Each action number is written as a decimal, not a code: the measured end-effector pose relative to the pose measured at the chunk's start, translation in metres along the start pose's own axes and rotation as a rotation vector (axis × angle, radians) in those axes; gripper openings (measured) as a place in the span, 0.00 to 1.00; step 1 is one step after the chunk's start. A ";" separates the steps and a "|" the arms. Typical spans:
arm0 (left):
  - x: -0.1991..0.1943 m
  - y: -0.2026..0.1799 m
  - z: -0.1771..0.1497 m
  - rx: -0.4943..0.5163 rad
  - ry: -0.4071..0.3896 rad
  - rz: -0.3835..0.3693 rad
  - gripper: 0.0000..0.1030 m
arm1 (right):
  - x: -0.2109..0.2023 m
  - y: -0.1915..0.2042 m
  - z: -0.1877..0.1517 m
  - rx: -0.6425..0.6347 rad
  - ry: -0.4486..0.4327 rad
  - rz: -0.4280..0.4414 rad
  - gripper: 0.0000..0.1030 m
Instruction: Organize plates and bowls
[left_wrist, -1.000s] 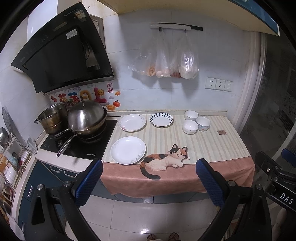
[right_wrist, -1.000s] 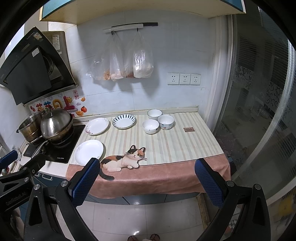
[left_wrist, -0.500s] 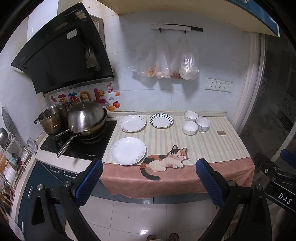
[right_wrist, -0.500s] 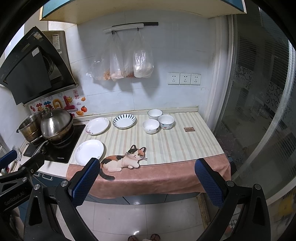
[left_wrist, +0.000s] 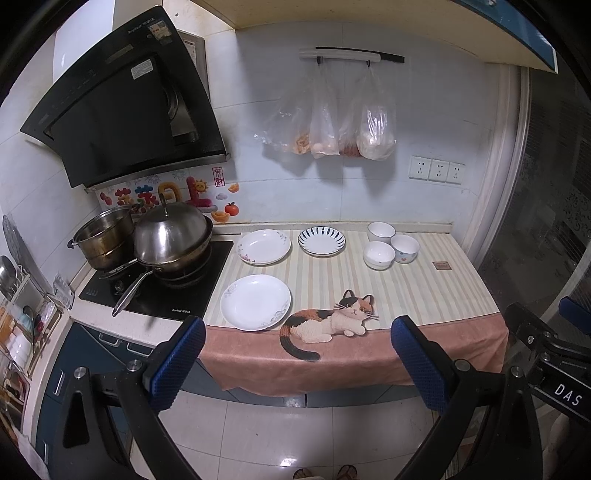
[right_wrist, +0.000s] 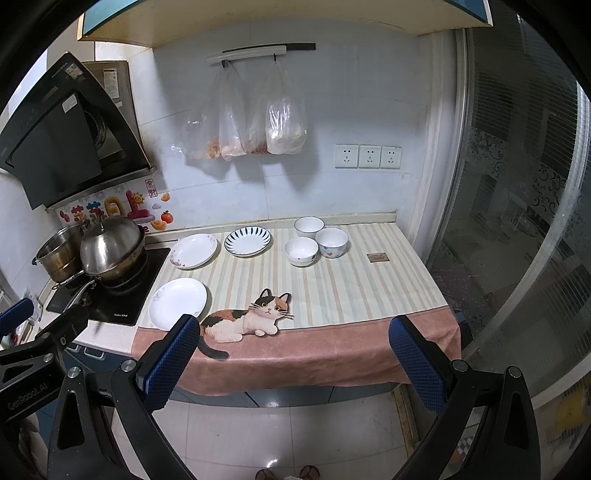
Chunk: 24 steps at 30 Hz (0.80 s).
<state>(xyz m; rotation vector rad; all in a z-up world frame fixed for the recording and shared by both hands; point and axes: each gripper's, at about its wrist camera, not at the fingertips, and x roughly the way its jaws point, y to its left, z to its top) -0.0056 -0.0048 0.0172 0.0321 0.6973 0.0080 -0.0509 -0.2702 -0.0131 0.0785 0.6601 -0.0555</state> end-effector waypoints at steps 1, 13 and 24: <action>0.000 0.000 0.000 -0.001 -0.001 0.000 1.00 | 0.000 0.000 0.000 0.000 0.000 0.000 1.00; -0.001 0.001 -0.001 0.000 -0.001 -0.001 1.00 | 0.000 0.000 0.000 0.000 0.000 0.001 1.00; 0.002 0.000 0.008 0.001 -0.003 -0.002 1.00 | 0.001 0.000 0.001 0.003 -0.002 0.003 1.00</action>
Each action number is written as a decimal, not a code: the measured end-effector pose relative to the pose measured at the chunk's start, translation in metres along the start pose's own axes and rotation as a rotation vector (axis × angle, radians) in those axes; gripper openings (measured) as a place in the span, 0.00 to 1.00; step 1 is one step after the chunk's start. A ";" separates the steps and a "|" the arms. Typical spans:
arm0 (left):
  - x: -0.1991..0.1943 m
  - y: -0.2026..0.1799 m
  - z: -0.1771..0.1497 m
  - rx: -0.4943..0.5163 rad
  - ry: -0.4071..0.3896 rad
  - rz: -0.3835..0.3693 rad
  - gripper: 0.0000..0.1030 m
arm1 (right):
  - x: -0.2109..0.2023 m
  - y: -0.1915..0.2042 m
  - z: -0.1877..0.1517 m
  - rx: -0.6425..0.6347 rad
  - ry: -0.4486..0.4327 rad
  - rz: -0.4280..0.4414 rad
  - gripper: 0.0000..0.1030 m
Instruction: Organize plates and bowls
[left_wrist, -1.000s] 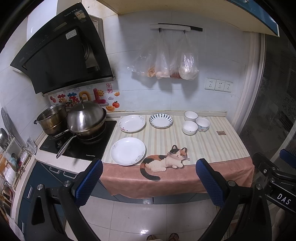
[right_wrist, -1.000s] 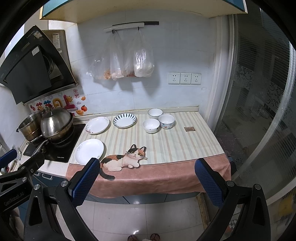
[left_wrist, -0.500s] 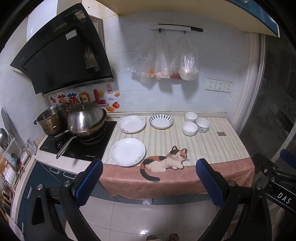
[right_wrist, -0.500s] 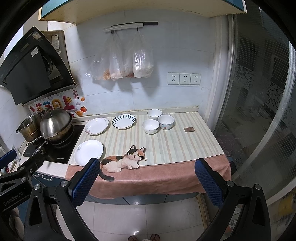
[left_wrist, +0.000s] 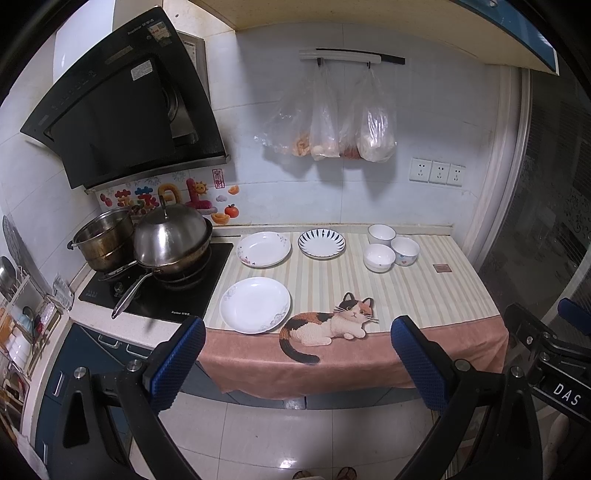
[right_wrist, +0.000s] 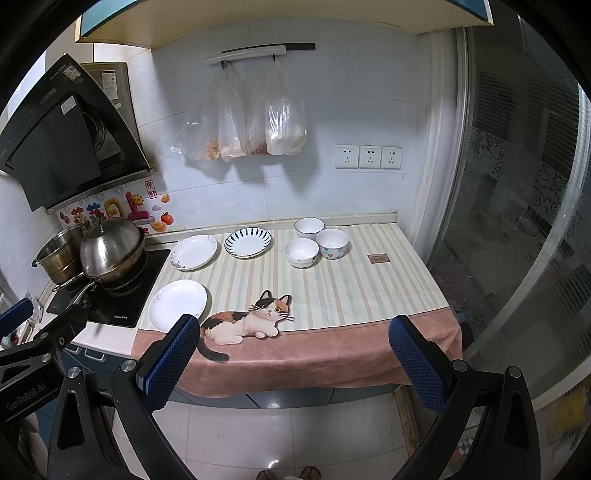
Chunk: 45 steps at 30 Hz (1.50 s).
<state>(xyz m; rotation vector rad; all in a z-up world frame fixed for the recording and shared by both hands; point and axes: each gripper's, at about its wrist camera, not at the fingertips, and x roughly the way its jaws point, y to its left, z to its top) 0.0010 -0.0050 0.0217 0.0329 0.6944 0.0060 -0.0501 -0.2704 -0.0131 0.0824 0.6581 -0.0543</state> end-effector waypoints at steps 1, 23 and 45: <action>-0.001 0.000 -0.002 0.000 0.000 0.000 1.00 | 0.000 0.000 0.000 0.001 -0.001 -0.001 1.00; 0.227 0.124 -0.006 -0.131 0.227 0.192 1.00 | 0.257 0.073 0.001 0.096 0.289 0.298 1.00; 0.551 0.226 -0.062 -0.422 0.747 0.117 0.44 | 0.667 0.249 -0.048 -0.100 0.868 0.596 0.60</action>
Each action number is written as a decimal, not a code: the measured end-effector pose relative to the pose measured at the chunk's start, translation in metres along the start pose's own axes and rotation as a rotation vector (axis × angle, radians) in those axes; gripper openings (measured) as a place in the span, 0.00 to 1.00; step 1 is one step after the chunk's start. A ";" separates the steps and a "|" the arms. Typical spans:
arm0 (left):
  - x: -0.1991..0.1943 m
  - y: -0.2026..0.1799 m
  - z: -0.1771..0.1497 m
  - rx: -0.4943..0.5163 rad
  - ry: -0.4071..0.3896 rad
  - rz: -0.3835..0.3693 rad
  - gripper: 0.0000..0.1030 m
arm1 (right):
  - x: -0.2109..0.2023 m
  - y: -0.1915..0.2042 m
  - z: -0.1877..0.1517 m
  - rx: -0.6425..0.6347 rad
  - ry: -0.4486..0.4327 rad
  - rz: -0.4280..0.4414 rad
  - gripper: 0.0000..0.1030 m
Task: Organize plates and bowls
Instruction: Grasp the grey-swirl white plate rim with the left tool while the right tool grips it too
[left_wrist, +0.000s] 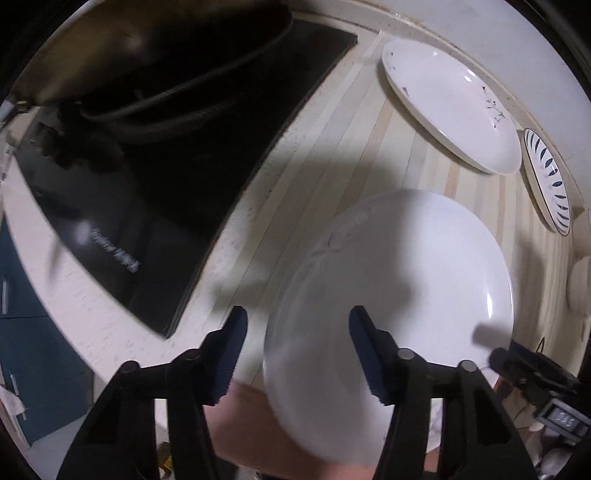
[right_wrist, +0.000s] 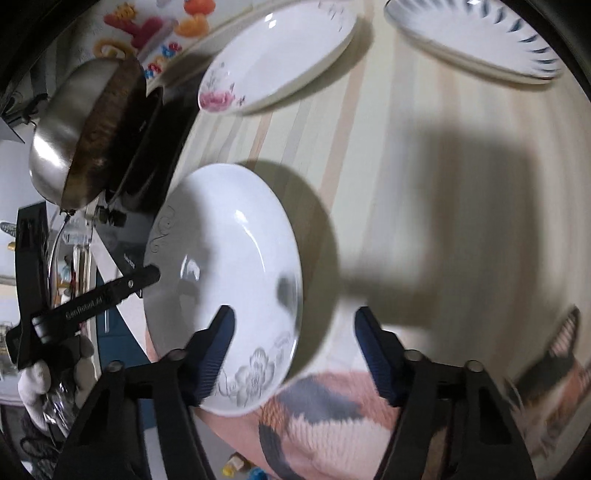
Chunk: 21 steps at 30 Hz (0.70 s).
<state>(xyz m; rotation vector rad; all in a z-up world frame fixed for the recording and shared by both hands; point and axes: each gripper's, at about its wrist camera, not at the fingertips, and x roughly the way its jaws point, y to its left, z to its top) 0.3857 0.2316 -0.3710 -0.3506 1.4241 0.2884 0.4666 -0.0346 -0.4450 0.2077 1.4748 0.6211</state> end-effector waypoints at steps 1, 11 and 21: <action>0.004 0.001 0.001 -0.003 0.011 -0.013 0.39 | 0.007 0.000 0.005 -0.006 0.015 0.010 0.59; 0.011 0.003 -0.018 0.003 0.014 -0.045 0.34 | 0.024 0.009 0.020 -0.038 0.064 0.049 0.14; -0.015 -0.039 -0.055 0.084 -0.014 -0.098 0.34 | -0.019 -0.014 0.007 -0.003 0.036 0.041 0.14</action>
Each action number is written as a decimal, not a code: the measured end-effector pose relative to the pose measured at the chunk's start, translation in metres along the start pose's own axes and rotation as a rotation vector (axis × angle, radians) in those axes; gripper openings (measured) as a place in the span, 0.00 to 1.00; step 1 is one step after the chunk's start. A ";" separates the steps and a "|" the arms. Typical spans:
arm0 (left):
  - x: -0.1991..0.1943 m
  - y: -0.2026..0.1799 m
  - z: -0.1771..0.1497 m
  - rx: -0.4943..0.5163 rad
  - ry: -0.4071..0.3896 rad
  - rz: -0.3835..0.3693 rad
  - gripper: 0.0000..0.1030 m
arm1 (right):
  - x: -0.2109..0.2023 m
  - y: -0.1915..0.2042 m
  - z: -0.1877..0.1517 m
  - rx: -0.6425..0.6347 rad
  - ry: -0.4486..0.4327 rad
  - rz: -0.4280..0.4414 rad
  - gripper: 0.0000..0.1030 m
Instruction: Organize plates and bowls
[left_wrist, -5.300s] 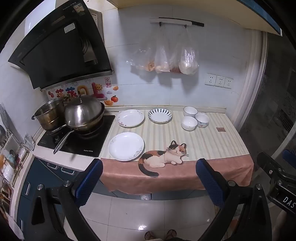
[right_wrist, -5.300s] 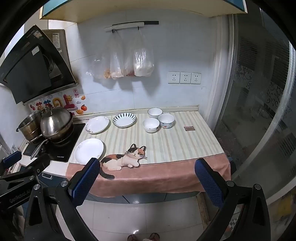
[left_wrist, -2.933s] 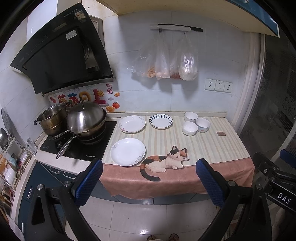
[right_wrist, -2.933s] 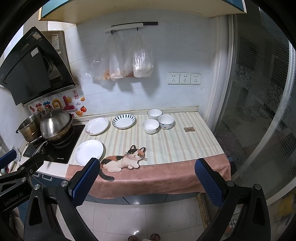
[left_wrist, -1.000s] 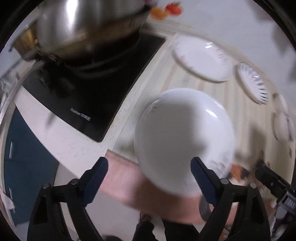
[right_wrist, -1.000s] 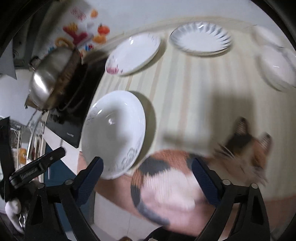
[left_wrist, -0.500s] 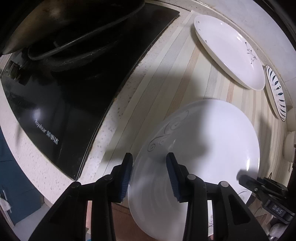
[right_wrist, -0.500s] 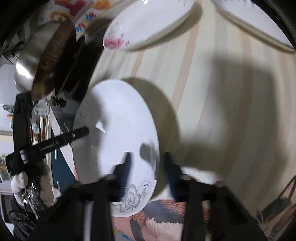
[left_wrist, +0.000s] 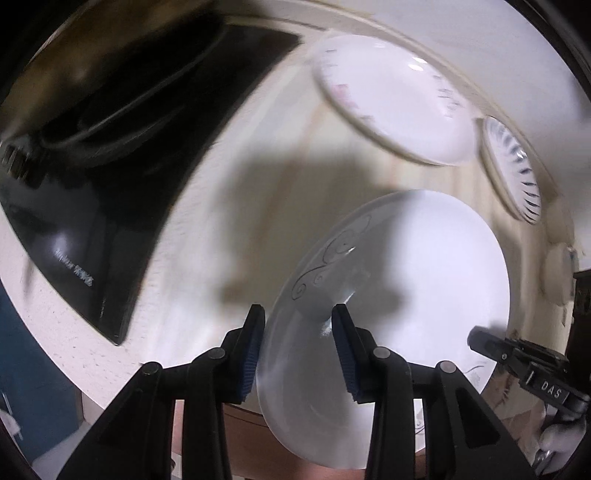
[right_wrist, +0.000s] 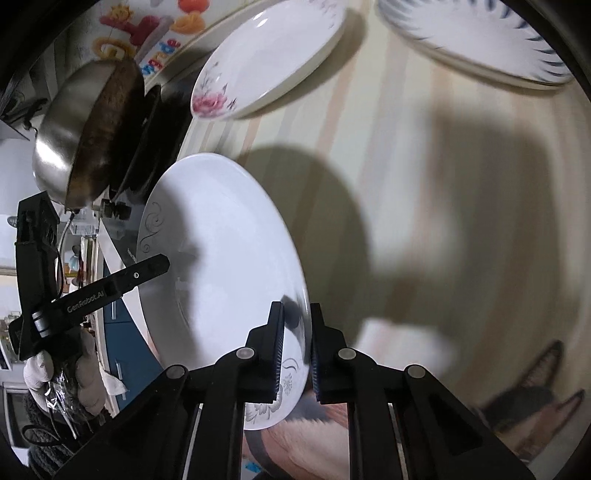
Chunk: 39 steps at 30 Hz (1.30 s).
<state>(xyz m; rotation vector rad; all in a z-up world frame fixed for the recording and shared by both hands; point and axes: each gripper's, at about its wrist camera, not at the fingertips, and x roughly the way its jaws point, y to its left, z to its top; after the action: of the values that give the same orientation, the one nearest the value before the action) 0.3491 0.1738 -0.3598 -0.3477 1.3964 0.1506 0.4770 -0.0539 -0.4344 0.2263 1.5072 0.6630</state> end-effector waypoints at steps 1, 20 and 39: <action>-0.002 -0.008 0.003 0.013 0.001 -0.007 0.34 | -0.009 -0.006 -0.001 0.007 -0.005 0.003 0.14; 0.024 -0.141 0.029 0.258 0.096 -0.052 0.34 | -0.100 -0.147 -0.063 0.253 -0.081 -0.054 0.14; 0.003 -0.157 0.033 0.297 -0.045 0.030 0.34 | -0.112 -0.163 -0.074 0.299 -0.037 -0.101 0.17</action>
<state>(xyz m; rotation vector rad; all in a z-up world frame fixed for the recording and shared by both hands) 0.4287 0.0369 -0.3342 -0.0769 1.3569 -0.0254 0.4564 -0.2641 -0.4322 0.3854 1.5687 0.3492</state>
